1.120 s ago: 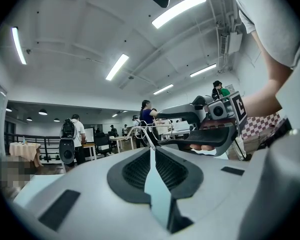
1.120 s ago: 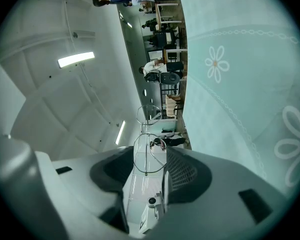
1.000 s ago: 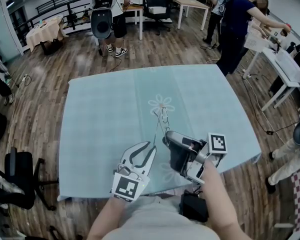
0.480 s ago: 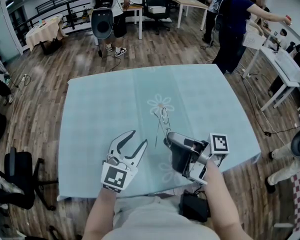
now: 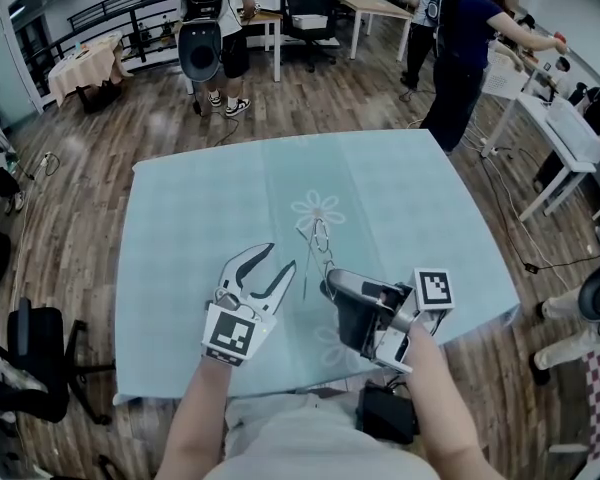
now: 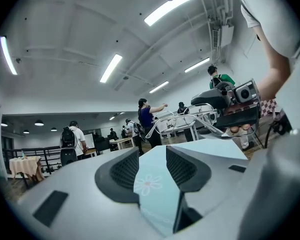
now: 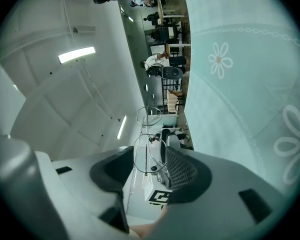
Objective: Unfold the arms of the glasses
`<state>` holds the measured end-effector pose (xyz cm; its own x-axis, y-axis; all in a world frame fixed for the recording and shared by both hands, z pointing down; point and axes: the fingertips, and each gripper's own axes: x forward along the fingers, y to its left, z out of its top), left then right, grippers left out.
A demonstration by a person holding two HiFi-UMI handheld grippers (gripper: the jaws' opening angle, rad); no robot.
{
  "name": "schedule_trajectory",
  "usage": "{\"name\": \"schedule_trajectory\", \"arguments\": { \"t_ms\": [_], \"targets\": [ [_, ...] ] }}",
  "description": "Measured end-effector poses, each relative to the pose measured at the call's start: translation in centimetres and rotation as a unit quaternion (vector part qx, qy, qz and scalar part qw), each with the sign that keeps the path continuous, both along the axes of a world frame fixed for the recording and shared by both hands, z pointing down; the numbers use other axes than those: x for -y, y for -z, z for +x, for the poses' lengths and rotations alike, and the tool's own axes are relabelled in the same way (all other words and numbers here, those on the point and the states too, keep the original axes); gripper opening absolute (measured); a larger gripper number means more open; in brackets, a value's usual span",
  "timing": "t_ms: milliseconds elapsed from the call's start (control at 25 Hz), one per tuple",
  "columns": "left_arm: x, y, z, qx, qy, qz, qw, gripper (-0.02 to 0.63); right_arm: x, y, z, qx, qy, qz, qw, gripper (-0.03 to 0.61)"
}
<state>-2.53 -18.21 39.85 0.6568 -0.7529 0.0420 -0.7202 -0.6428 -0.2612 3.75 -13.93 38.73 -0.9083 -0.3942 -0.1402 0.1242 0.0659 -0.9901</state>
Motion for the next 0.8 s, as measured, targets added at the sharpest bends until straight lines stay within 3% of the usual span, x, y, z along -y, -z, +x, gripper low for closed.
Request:
{"name": "schedule_trajectory", "arguments": {
  "t_ms": [480, 800],
  "targets": [
    [2.3, 0.4, 0.7, 0.016, -0.005, 0.014, 0.9998, 0.159, -1.2, -0.7, -1.5, 0.002, 0.027, -0.01, 1.0, 0.21],
    [2.1, 0.6, 1.1, 0.024, -0.005, 0.023, 0.9994, 0.052, -1.4, -0.7, -1.4, 0.0, 0.026, -0.013, 1.0, 0.21]
  ]
}}
